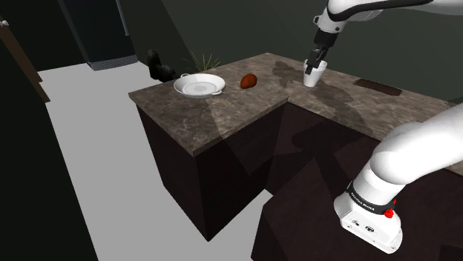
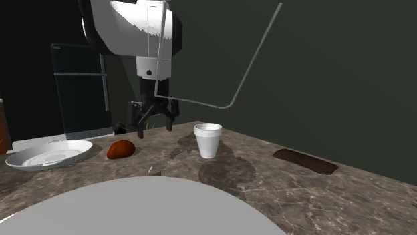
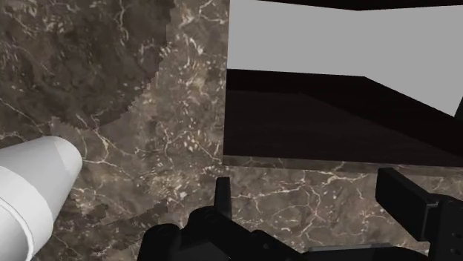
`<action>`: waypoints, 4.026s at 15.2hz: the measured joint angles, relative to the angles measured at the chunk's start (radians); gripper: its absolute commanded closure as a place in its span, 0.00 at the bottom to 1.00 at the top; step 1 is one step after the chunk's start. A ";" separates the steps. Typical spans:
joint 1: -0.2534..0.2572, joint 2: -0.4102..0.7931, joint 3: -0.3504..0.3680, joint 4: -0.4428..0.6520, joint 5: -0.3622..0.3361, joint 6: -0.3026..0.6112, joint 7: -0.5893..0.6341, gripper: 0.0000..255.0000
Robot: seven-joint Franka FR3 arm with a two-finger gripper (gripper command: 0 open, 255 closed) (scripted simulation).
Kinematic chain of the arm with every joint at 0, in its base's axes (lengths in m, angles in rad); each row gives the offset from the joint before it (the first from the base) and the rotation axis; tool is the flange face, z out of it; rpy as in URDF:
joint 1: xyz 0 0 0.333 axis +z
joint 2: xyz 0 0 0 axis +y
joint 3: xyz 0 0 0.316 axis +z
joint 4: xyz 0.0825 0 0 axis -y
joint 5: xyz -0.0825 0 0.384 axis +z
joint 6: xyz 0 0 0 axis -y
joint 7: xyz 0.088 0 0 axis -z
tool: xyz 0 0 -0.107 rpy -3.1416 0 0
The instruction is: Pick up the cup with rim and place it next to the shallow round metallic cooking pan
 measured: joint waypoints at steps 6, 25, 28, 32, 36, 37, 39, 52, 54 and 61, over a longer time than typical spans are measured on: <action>-0.006 0.181 -0.121 0.135 0.031 0.058 -0.151 0.00; -0.092 0.675 -0.279 0.495 0.317 0.140 -0.503 0.00; -0.093 0.685 -0.277 0.489 0.324 0.153 -0.507 0.00; -0.094 0.686 -0.277 0.489 0.325 0.155 -0.508 0.00; -0.094 0.686 -0.277 0.489 0.325 0.155 -0.508 1.00; -0.094 0.686 -0.277 0.489 0.325 0.155 -0.508 1.00; -0.094 0.685 -0.277 0.489 0.325 0.155 -0.508 1.00; -0.096 0.674 -0.282 0.583 0.310 0.052 -0.492 1.00; -0.097 0.670 -0.284 0.604 0.307 0.027 -0.489 1.00; -0.108 0.682 -0.287 0.714 0.310 -0.072 -0.483 1.00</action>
